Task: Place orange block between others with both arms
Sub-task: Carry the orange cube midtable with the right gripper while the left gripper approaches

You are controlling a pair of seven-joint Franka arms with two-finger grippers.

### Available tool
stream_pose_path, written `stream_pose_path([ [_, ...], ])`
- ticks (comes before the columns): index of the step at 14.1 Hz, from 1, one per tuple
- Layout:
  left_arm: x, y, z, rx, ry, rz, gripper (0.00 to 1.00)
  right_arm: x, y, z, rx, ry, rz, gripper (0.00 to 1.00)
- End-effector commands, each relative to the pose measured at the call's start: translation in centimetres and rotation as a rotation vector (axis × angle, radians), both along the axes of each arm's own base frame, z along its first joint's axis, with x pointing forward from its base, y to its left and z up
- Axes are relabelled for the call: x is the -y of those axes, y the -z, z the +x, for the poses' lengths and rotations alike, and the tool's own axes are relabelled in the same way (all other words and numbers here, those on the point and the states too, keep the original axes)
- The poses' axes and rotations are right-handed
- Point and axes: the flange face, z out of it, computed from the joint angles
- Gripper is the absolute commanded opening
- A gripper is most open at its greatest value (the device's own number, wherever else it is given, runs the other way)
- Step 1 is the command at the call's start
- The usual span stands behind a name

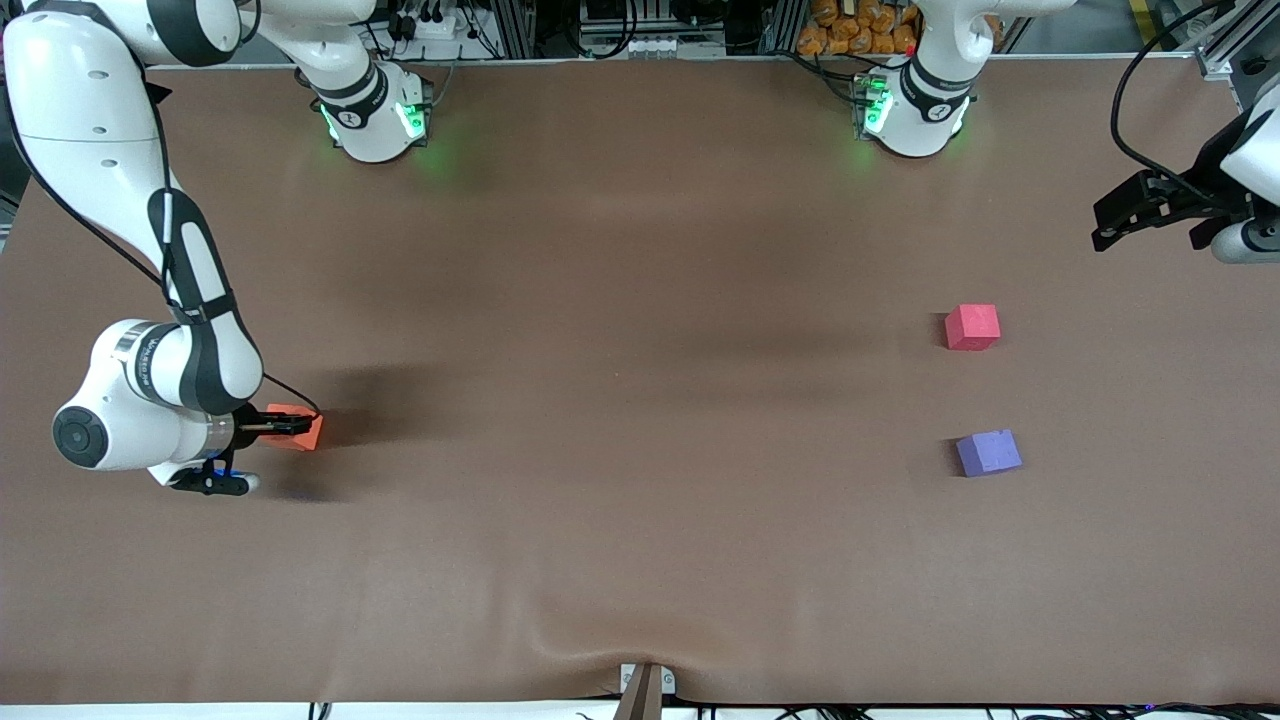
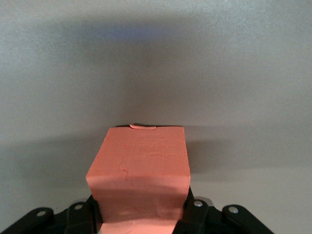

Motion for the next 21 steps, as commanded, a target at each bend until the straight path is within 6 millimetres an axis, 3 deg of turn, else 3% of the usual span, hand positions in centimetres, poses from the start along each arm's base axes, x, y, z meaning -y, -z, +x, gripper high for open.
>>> stream_pose_path([
  [1,0.3,0.2,0.2,0.009,0.018,-0.019,1.0,-2.8,-3.6,0.3,0.019,-0.045,0.026,0.0],
  [4,0.4,0.5,0.4,0.006,0.02,-0.019,1.0,-7.6,-7.1,0.3,0.02,-0.105,0.037,0.0],
  [7,0.3,1.0,0.8,0.001,0.018,-0.02,1.0,-12.7,-8.2,-0.1,0.013,-0.111,0.089,0.0],
  [12,0.6,2.9,2.2,0.001,0.02,-0.019,1.0,-24.1,-9.0,-1.1,0.022,-0.029,0.085,0.0],
  [17,1.2,4.6,3.7,0.013,0.03,-0.017,1.0,-35.7,-8.8,-3.9,0.03,0.098,0.008,0.0],
  [21,2.4,6.2,4.7,0.012,0.048,-0.019,1.0,-44.3,-7.3,-7.1,0.047,0.166,-0.026,0.0],
])
